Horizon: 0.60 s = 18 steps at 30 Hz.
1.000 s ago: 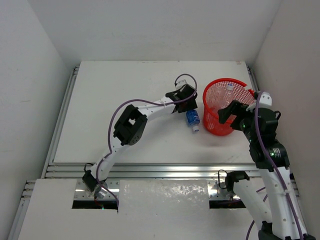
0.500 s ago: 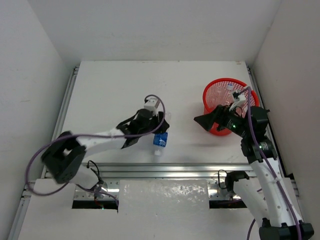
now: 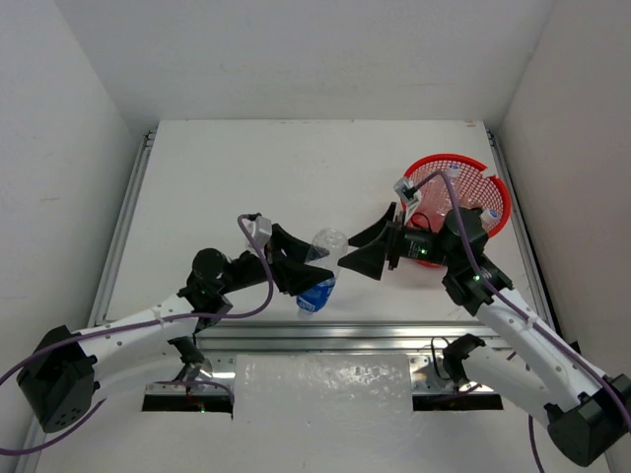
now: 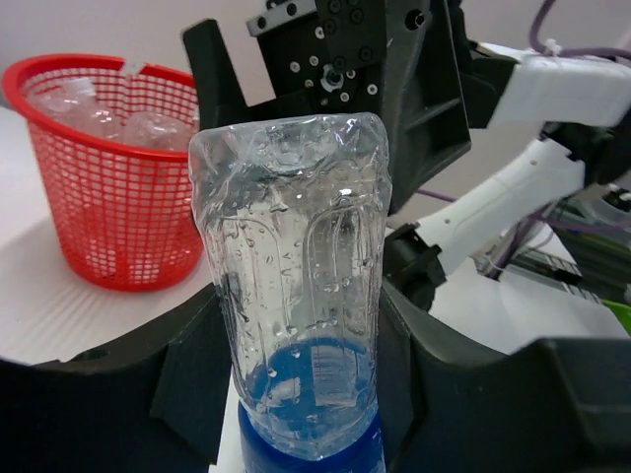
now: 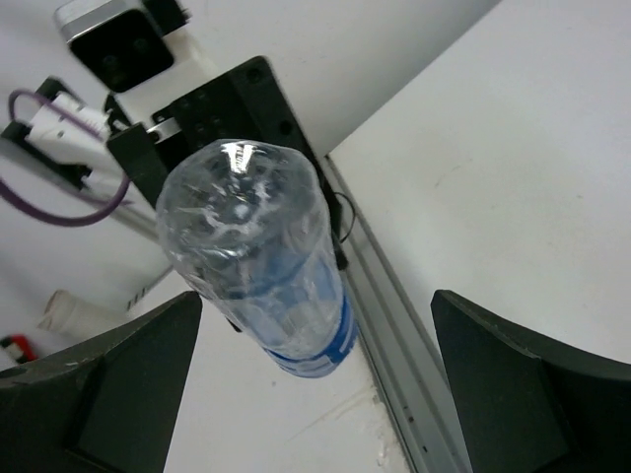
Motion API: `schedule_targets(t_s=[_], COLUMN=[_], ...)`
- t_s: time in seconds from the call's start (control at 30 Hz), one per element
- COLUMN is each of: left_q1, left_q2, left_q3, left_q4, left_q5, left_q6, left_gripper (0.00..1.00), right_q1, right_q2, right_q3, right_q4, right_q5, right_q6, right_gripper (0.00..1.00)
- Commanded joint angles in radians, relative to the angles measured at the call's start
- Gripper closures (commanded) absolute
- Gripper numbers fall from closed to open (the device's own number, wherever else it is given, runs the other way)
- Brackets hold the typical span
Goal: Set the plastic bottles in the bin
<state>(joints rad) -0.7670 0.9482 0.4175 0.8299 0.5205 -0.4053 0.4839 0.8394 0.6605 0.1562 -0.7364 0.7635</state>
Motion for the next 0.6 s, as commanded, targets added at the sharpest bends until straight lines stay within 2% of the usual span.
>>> schedule_targets(t_s=[0.0, 0.13, 0.2, 0.23, 0.27, 0.3, 0.33, 0.37, 0.5, 0.53, 0.57], left_q1=[-0.009, -0.009, -0.009, -0.011, -0.009, -0.009, -0.009, -0.009, -0.009, -0.009, -0.009], left_q2=[0.006, 0.050, 0.081, 0.090, 0.096, 0.101, 0.104, 0.103, 0.078, 0.067, 0.061], left_q3=[0.024, 0.046, 0.064, 0.069, 0.073, 0.081, 0.083, 0.089, 0.132, 0.139, 0.148], left_q4=[0.081, 0.095, 0.094, 0.094, 0.091, 0.087, 0.075, 0.058, -0.064, -0.119, -0.158], left_q5=[0.108, 0.134, 0.147, 0.151, 0.153, 0.145, 0.139, 0.122, -0.011, -0.043, -0.087], left_q6=[-0.010, -0.023, -0.027, -0.030, -0.033, -0.033, -0.033, -0.032, -0.006, -0.004, -0.009], left_gripper=[1.00, 1.00, 1.00, 1.00, 1.00, 1.00, 0.97, 0.91, 0.63, 0.40, 0.25], right_q1=[0.062, 0.097, 0.117, 0.123, 0.128, 0.130, 0.130, 0.130, 0.130, 0.130, 0.131], right_q2=[0.018, 0.058, 0.081, 0.086, 0.093, 0.095, 0.093, 0.086, 0.043, 0.032, 0.021], right_q3=[0.042, 0.079, 0.097, 0.100, 0.103, 0.105, 0.103, 0.100, 0.073, 0.074, 0.083], right_q4=[0.158, 0.166, 0.184, 0.192, 0.198, 0.184, 0.169, 0.133, 0.080, 0.057, 0.025], right_q5=[-0.024, -0.018, -0.018, -0.017, -0.015, 0.008, 0.034, 0.058, 0.106, 0.156, 0.205], right_q6=[-0.016, -0.035, -0.033, -0.042, -0.047, -0.055, -0.070, -0.081, -0.121, -0.145, -0.162], right_gripper=[0.01, 0.01, 0.04, 0.08, 0.22, 0.57, 0.83, 0.99, 1.00, 1.00, 1.00])
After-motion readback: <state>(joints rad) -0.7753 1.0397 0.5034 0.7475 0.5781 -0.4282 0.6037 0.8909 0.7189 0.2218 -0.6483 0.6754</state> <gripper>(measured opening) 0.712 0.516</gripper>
